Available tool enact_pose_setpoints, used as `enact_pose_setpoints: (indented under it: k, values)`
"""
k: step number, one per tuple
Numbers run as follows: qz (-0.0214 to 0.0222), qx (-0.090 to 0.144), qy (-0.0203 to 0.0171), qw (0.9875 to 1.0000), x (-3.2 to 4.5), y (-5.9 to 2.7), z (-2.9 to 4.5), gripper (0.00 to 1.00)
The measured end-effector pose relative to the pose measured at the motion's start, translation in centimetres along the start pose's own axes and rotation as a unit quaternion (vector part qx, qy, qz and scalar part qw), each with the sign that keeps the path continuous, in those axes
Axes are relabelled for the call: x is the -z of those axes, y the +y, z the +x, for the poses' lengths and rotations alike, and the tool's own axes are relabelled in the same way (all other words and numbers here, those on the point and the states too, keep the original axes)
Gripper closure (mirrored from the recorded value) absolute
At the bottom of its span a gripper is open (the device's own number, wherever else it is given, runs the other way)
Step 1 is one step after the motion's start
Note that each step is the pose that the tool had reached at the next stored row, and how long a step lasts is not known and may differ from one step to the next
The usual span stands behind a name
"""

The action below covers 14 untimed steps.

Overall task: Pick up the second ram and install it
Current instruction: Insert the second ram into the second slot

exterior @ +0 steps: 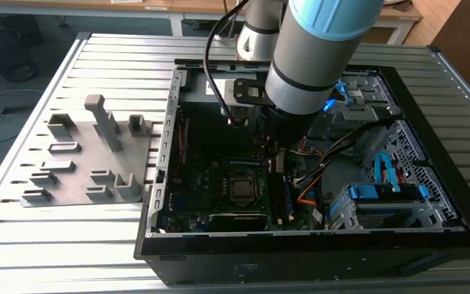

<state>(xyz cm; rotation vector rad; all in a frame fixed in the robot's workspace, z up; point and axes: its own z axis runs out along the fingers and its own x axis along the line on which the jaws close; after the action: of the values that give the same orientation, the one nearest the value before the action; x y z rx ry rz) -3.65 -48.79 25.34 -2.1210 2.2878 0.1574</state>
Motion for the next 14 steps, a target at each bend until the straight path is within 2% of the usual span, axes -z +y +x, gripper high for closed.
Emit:
enact_pose_setpoints:
  k: [4, 9, 11, 14]
  values:
    - [0.0026, -0.032, -0.0017, 0.9995, -0.03, 0.00, 0.00, 0.86]
    - [0.0062, -0.072, -0.0015, 0.9974, -0.06, 0.00, 0.01, 0.86]
    - [0.0077, -0.085, 0.0010, 0.9963, -0.06, 0.00, 0.01, 0.86]
    - [0.0104, -0.101, 0.0091, 0.9948, -0.06, 0.00, 0.01, 0.86]
